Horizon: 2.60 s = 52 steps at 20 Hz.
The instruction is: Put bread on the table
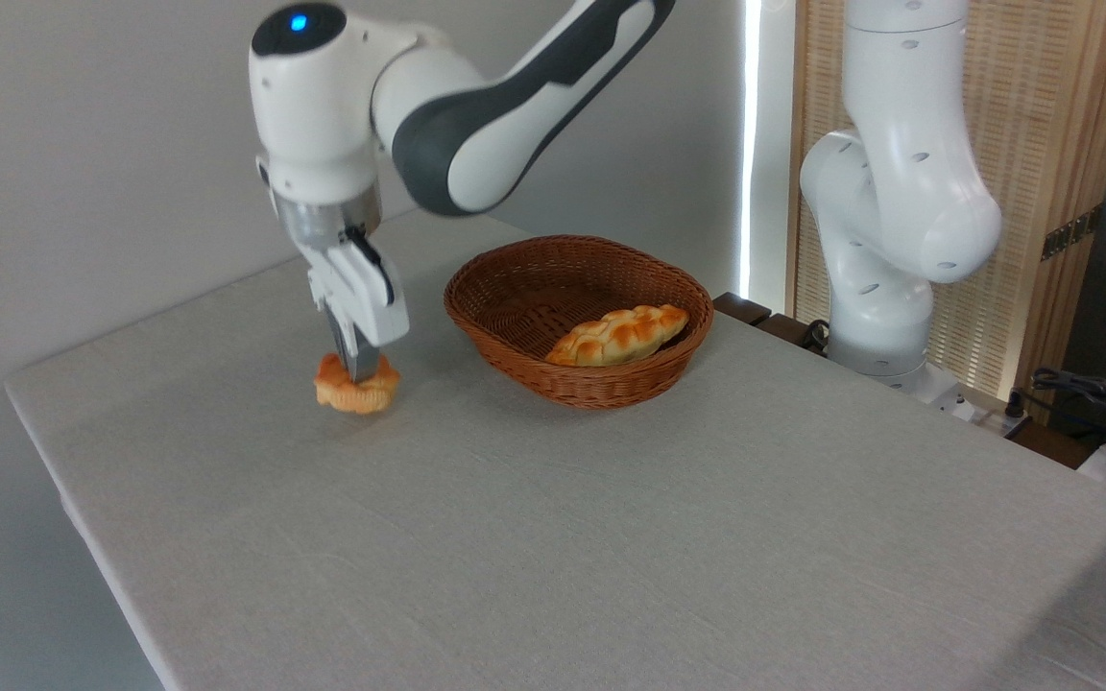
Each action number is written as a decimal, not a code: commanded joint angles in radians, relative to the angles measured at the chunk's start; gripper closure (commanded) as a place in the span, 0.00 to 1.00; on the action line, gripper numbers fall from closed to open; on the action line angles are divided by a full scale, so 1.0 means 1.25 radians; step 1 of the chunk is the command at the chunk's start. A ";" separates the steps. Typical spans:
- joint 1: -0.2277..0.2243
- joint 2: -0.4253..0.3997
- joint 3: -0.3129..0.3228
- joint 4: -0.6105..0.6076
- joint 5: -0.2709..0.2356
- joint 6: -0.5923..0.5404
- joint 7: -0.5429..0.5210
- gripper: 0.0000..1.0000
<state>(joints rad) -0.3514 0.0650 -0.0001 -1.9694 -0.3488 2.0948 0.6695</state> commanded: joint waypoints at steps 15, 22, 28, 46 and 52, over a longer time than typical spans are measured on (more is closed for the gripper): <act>0.001 0.016 0.011 0.041 -0.001 -0.006 -0.002 0.00; 0.164 -0.002 -0.032 0.213 0.002 -0.280 -0.001 0.00; 0.300 -0.074 -0.135 0.272 0.196 -0.390 -0.003 0.00; 0.314 -0.061 -0.081 0.364 0.219 -0.466 -0.002 0.00; 0.314 -0.058 -0.082 0.366 0.240 -0.465 -0.010 0.00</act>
<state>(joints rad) 0.0372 -0.0233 -0.0981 -1.5440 -0.0896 1.5404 0.6686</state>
